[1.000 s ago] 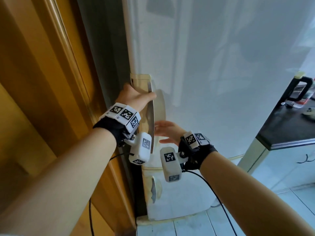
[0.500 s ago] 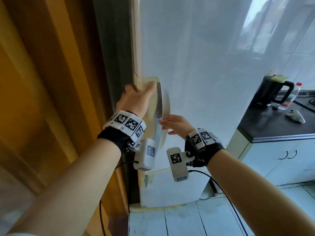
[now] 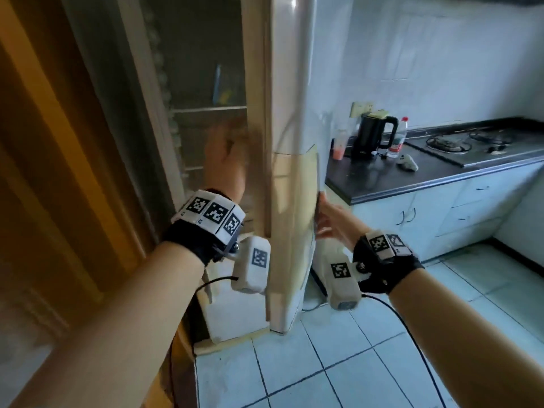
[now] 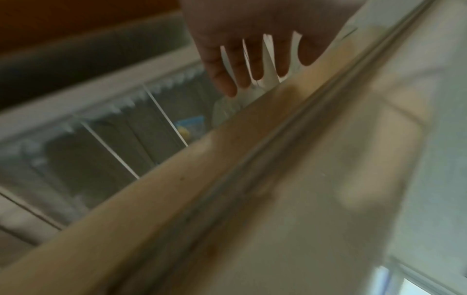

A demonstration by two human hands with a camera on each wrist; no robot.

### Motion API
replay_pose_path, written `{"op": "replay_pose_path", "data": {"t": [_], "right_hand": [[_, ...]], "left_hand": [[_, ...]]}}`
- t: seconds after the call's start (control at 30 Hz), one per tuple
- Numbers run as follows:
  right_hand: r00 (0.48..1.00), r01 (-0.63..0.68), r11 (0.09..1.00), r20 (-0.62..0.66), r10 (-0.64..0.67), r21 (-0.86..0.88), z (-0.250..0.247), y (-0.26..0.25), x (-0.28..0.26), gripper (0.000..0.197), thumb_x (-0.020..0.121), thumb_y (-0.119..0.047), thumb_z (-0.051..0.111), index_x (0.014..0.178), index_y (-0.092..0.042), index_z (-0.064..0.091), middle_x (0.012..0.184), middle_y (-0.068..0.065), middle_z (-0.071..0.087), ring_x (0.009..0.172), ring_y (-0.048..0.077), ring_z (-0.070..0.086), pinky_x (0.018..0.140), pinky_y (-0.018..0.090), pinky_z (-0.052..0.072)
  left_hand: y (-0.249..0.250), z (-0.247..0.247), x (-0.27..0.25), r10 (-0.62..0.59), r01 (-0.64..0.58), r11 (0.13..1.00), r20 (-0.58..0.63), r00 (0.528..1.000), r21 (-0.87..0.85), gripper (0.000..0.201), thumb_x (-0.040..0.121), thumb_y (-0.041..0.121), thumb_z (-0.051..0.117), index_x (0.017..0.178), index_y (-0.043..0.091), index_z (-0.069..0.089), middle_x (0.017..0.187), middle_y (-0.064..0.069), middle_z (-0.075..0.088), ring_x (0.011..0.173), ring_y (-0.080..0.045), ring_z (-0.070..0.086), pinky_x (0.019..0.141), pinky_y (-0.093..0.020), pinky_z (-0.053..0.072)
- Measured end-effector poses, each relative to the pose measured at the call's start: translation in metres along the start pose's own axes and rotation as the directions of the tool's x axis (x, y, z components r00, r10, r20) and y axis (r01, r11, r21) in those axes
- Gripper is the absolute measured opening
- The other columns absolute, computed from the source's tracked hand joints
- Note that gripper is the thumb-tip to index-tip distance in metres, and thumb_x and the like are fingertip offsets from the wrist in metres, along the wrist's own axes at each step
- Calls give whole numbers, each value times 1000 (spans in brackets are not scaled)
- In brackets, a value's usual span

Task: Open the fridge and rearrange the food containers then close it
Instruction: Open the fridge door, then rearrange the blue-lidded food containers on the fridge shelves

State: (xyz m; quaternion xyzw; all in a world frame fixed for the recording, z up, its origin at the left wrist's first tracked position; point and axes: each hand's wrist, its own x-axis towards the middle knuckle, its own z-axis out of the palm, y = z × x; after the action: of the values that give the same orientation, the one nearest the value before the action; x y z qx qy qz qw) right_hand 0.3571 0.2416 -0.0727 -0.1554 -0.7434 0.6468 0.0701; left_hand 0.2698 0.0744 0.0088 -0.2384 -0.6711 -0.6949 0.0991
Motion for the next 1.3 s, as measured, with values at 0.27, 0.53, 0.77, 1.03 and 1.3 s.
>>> {"op": "replay_pose_path", "data": {"t": [0.27, 0.53, 0.77, 1.03, 1.3], "right_hand": [[914, -35, 993, -398, 77, 113, -104, 16, -79, 37, 92, -45, 37, 82, -15, 56, 75, 2, 56, 69, 14, 54, 63, 27, 46], [618, 119, 959, -775, 132, 259, -168, 31, -126, 13, 92, -21, 45, 80, -16, 48, 73, 1, 46, 72, 18, 48, 55, 25, 34], [730, 81, 968, -675, 106, 240, -172, 39, -138, 23, 91, -22, 46, 70, -17, 55, 59, 1, 58, 51, 13, 57, 58, 25, 41], [969, -55, 998, -244, 47, -29, -112, 9, -57, 14, 89, -17, 51, 77, -16, 59, 74, 3, 64, 67, 18, 61, 69, 27, 50], [998, 25, 978, 62, -12, -207, -11, -41, 112, 14, 87, -14, 54, 74, -18, 57, 73, 3, 62, 66, 15, 59, 68, 25, 47]], "left_hand": [[10, 110, -44, 26, 3, 989, 195, 981, -151, 13, 74, 32, 49, 76, 33, 61, 87, 10, 57, 94, -20, 55, 90, -42, 43], [21, 191, -73, 149, -102, 988, 554, 819, -114, 34, 90, 9, 45, 122, 8, 56, 134, -10, 51, 117, -14, 51, 104, -19, 32], [40, 231, -76, 178, -160, 983, 680, 711, -91, 40, 91, 5, 44, 129, 11, 50, 140, -6, 46, 107, -15, 50, 86, -14, 42], [0, 164, -27, -63, 4, 996, 704, 707, 85, 22, 92, 21, 47, 108, 21, 62, 110, 6, 61, 70, -4, 52, 55, -14, 40], [-69, 40, 115, -231, 187, 970, 364, 902, 152, 24, 92, 25, 43, 75, 27, 60, 74, 12, 64, 62, -3, 53, 56, -20, 37]]}}
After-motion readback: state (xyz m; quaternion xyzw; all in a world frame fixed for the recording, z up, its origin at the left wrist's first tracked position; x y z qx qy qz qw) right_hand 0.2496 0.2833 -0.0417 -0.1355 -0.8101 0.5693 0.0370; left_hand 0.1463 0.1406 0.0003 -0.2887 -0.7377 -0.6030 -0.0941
